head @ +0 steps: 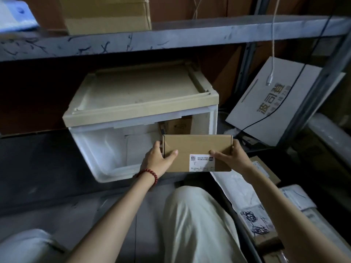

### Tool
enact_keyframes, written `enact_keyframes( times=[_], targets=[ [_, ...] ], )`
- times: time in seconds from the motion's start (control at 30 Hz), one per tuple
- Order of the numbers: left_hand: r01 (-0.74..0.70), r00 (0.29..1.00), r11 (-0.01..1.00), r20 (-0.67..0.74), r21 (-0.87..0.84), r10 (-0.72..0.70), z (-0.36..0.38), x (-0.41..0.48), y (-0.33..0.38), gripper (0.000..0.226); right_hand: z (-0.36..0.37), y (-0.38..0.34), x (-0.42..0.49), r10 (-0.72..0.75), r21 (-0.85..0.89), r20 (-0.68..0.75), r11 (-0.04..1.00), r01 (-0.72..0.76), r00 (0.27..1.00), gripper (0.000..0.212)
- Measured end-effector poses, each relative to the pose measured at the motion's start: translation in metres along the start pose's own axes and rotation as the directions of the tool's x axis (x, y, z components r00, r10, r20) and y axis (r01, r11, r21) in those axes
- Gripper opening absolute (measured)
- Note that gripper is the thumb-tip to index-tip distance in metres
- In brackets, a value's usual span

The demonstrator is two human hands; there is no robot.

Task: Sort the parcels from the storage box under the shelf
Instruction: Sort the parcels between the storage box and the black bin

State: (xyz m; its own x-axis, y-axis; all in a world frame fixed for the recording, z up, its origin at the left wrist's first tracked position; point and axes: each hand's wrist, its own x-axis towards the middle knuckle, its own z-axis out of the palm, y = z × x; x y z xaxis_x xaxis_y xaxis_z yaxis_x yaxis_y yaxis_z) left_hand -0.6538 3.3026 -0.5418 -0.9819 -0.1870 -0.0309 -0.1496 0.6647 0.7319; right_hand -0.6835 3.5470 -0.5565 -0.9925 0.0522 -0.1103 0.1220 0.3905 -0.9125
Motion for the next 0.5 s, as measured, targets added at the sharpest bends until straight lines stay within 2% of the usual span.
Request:
enact_keyframes(
  times=[0.07, 0.17, 0.27, 0.33, 0.5],
  targets=[
    [0.004, 0.999, 1.000, 0.044, 0.022, -0.005, 0.013, 0.003, 0.017, 0.052, -0.021, 0.009, -0.001, 0.022, -0.013, -0.041, 1.000, -0.023, 0.999, 0.073],
    [-0.030, 0.993, 1.000, 0.117, -0.011, 0.031, 0.038, 0.008, 0.043, 0.039, -0.056, 0.024, -0.006, 0.065, -0.063, -0.113, 0.995, -0.072, 0.992, 0.073],
    [-0.081, 0.983, 0.996, 0.161, -0.034, 0.085, 0.070, 0.005, 0.073, 0.039, -0.094, 0.044, -0.020, 0.143, -0.051, -0.179, 0.987, -0.155, 0.973, 0.071],
    [-0.133, 0.968, 0.990, 0.208, -0.043, 0.139, 0.099, 0.001, 0.098, 0.037, -0.124, 0.065, -0.031, 0.183, -0.021, -0.266, 0.980, -0.196, 0.946, 0.067],
    [-0.255, 0.932, 0.967, 0.260, -0.026, 0.253, 0.151, -0.006, 0.137, 0.046, -0.166, 0.093, -0.057, 0.203, 0.092, -0.411, 0.979, -0.181, 0.889, 0.063]
  ],
)
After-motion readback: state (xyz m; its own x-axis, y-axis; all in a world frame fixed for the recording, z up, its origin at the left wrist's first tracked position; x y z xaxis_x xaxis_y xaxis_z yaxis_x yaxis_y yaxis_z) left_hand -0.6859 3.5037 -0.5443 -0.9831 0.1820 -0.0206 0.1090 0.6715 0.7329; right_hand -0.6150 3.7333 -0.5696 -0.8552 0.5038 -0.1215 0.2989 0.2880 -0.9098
